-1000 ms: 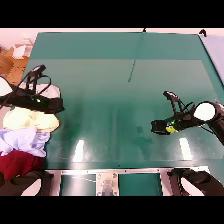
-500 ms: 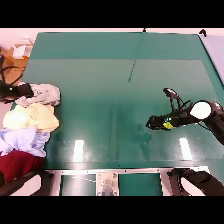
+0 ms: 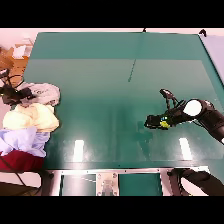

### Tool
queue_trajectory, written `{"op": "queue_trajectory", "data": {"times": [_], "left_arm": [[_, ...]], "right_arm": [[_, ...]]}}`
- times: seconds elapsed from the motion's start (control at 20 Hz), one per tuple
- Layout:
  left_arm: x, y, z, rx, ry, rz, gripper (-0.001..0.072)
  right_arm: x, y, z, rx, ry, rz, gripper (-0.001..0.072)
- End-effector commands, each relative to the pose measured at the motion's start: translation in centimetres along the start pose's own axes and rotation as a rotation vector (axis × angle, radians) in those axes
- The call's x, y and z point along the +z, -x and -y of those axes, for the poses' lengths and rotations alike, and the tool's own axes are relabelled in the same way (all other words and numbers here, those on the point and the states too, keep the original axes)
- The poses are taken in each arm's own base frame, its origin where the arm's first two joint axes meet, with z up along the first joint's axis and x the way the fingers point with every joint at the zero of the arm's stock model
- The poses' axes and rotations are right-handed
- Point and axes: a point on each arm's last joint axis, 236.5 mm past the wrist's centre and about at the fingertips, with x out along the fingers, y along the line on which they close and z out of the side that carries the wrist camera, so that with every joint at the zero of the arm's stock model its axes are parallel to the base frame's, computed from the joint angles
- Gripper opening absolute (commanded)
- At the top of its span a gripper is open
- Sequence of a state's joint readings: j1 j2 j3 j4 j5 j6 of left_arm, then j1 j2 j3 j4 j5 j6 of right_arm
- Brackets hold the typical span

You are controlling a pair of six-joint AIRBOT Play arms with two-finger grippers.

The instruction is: Fold the shirts.

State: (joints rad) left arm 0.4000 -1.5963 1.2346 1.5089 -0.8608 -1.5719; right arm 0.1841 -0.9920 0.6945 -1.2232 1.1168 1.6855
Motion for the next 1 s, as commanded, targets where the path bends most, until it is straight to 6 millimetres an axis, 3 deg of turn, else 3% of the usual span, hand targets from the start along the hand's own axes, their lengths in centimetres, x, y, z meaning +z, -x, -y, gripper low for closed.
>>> {"op": "queue_trajectory", "data": {"times": [0.0,0.05,0.1,0.2,0.25,0.35,0.4,0.5,0.6,0.75,0.85,0.95], "left_arm": [[0.5,-1.6,-0.2,-0.004,0.01,0.002,0.0391],[0.6,-1.5,0.0,-0.012,0.015,-0.002,0.0085],[0.8,-1.1,0.5,-0.031,0.002,-0.006,0.0022],[2.4,0.6,2.6,-0.114,-0.022,0.013,0.002],[3.8,2.1,4.5,-0.182,-0.023,0.032,0.002],[5.8,7.1,10.3,-0.337,-0.115,0.057,0.002],[5.9,9.8,13.2,-0.38,-0.181,0.066,0.0019],[5.1,15.4,20.0,-0.459,-0.324,0.114,0.0019],[2.4,20.4,27.5,-0.59,-0.429,0.159,0.002],[-5.2,25.6,37.7,-0.808,-0.552,0.104,0.002],[-11.6,27.1,43.2,-0.877,-0.679,0.053,0.002],[-17.4,27.2,47.8,-0.923,-0.759,0.008,0.0021]], "right_arm": [[0.0,-0.1,0.0,-0.001,-0.003,-0.001,0.0444],[0.0,-0.1,0.0,0.0,-0.003,-0.001,0.0423],[0.1,0.0,0.0,0.0,-0.003,0.0,0.0403],[0.5,0.3,-0.2,0.003,0.001,0.011,0.02],[1.1,0.8,-0.2,0.006,-0.005,0.028,0.0188],[2.8,2.5,0.5,0.009,-0.043,0.069,0.0182],[3.9,3.6,1.3,0.007,-0.078,0.096,0.0123],[5.6,5.9,3.6,-0.002,-0.141,0.144,0.0113],[6.5,7.8,6.2,-0.016,-0.207,0.18,0.0113],[6.9,9.5,9.5,-0.033,-0.305,0.216,0.0113],[7.0,10.0,10.8,-0.043,-0.317,0.231,0.0114],[7.0,10.2,11.5,-0.048,-0.327,0.238,0.0117]]}}
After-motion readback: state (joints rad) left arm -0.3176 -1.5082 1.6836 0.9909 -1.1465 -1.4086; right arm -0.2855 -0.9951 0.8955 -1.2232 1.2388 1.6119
